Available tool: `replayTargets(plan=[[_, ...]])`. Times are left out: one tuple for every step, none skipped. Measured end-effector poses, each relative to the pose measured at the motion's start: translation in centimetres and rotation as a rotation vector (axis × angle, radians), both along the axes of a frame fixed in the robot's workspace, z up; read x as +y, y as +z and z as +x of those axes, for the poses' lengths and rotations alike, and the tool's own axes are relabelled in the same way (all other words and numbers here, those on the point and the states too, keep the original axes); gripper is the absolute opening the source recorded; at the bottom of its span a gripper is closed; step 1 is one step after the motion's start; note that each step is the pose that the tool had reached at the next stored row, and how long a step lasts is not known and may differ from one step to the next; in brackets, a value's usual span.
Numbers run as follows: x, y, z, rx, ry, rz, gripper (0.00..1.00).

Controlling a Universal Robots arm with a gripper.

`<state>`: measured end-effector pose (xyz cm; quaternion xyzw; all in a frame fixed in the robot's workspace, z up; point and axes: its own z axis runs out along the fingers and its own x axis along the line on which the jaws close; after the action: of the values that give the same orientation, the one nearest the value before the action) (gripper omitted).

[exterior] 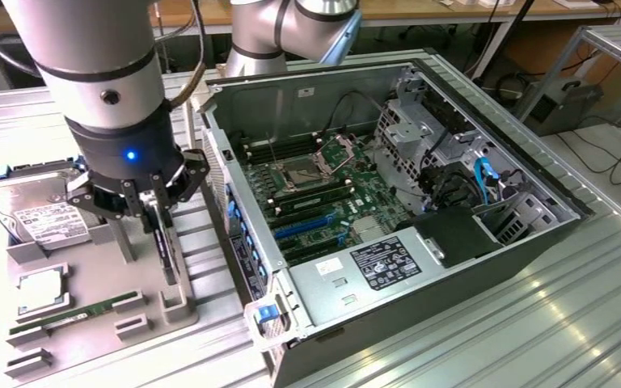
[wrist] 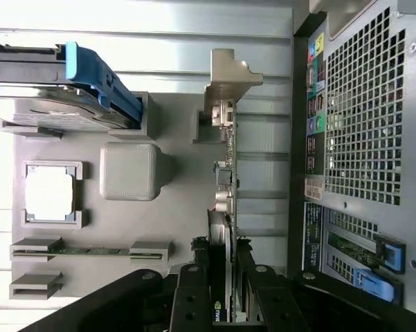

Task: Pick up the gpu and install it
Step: 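Pick up the gpu and move the gpu toward the slot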

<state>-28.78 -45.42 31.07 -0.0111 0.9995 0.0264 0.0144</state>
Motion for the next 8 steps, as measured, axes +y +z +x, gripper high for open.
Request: replayTargets(plan=[[-0.07, 0.61, 0.0, -0.0001, 0.000, 0.0007, 0.26], [-0.14, 1.12, 0.1, 0.0000, 0.000, 0.0011, 0.26], [-0.24, 1.80, 0.1, 0.0000, 0.000, 0.0016, 0.26], [-0.30, 2.27, 0.2, 0.0000, 0.000, 0.0020, 0.26], [-0.38, 2.71, 0.2, 0.0000, 0.000, 0.0022, 0.26], [-0.45, 3.16, 0.2, 0.0000, 0.000, 0.0025, 0.26], [-0.55, 3.67, 0.2, -0.0001, 0.000, 0.0027, 0.26], [-0.62, 4.06, 0.3, -0.0001, 0.000, 0.0029, 0.26]])
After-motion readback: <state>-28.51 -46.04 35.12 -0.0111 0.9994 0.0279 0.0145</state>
